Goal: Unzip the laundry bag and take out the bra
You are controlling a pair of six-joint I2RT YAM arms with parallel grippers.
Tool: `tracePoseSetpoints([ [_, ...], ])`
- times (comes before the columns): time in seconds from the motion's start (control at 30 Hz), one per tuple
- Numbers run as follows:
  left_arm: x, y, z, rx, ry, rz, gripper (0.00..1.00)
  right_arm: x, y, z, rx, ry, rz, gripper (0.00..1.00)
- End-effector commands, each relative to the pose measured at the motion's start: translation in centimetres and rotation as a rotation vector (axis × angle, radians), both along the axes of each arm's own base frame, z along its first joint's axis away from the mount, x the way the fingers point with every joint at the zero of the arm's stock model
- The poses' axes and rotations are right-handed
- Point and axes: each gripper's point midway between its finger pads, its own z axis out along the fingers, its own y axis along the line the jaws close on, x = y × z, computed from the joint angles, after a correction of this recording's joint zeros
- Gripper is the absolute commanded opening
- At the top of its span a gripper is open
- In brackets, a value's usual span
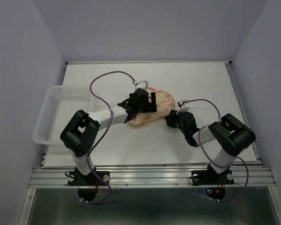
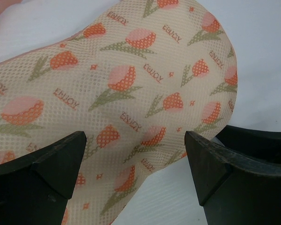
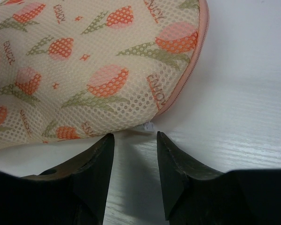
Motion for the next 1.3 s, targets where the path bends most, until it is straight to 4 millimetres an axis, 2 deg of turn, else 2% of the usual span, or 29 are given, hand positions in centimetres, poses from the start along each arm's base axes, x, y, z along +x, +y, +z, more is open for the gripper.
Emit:
tracePoseSetpoints([
  [0.0, 0.2, 0.6, 2.0, -0.008, -0.051, 0.014, 0.99, 1.2, -0.1, 1.0, 0.002, -0.052, -0.017, 0.45],
  [0.13, 0.0, 0.7, 2.1, -0.007, -0.051, 0.012, 0.99, 1.6, -0.8, 1.0, -0.01, -0.057, -0.049, 0.44],
  [0.3, -0.6, 1.4, 1.5, 0.01, -0.039, 0.018, 0.99, 1.6, -0.6, 1.3, -0.008, -0.065, -0.037, 0.44],
  [0.4, -1.0, 2.9, 0.4, 0.065, -0.023, 0.052, 0.99, 0.9, -0.5, 1.5, 0.009, -0.057, -0.023, 0.44],
  [0.43, -1.1, 3.4, 0.3, 0.079, -0.025, 0.064, 0.99, 0.8, -0.3, 2.2, 0.035, -0.064, -0.015, 0.45],
  [0.5, -1.2, 5.2, -0.5, 0.144, -0.021, 0.123, 0.99, -0.1, -0.2, 2.1, 0.048, -0.04, 0.001, 0.47],
  [0.53, -1.0, 6.1, -0.5, 0.171, -0.032, 0.157, 0.99, -0.4, -0.1, 2.9, 0.069, -0.044, 0.009, 0.48],
  [0.67, -0.2, 8.4, -0.9, 0.227, -0.037, 0.217, 0.99, -1.7, -0.2, 3.6, 0.089, -0.044, 0.037, 0.56],
  [0.83, 3.0, 11.4, -0.7, 0.283, -0.06, 0.305, 0.99, -2.0, -0.4, 4.1, 0.09, -0.048, 0.038, 0.59],
  [0.87, 4.0, 11.3, -0.1, 0.274, -0.072, 0.312, 0.99, -2.0, -0.3, 4.3, 0.096, -0.05, 0.041, 0.59],
  [0.9, 4.2, 11.7, -0.6, 0.282, -0.063, 0.314, 0.99, -2.1, -0.2, 4.4, 0.101, -0.05, 0.045, 0.59],
  [0.93, 5.3, 12.0, -0.4, 0.276, -0.064, 0.325, 0.99, -2.2, 0.0, 4.6, 0.111, -0.051, 0.052, 0.6],
  [1.0, 6.9, 11.8, 0.6, 0.261, -0.091, 0.328, 0.99, -2.2, 0.0, 5.0, 0.117, -0.057, 0.053, 0.61],
  [1.03, 7.4, 11.8, -0.1, 0.268, -0.081, 0.323, 0.99, -2.1, -0.1, 5.0, 0.111, -0.06, 0.052, 0.61],
  [1.1, 8.9, 11.9, 0.3, 0.268, -0.106, 0.315, 0.99, -2.0, -0.1, 5.2, 0.105, -0.064, 0.049, 0.61],
  [1.17, 10.6, 11.3, 1.5, 0.249, -0.133, 0.308, 0.99, -1.8, 0.0, 5.2, 0.092, -0.068, 0.055, 0.61],
  [1.2, 11.4, 11.0, 2.8, 0.237, -0.157, 0.306, 0.99, -1.8, 0.1, 5.1, 0.092, -0.064, 0.059, 0.62],
  [1.27, 11.4, 10.0, 4.5, 0.204, -0.179, 0.284, 0.99, -2.0, 0.8, 4.8, 0.092, -0.057, 0.107, 0.61],
])
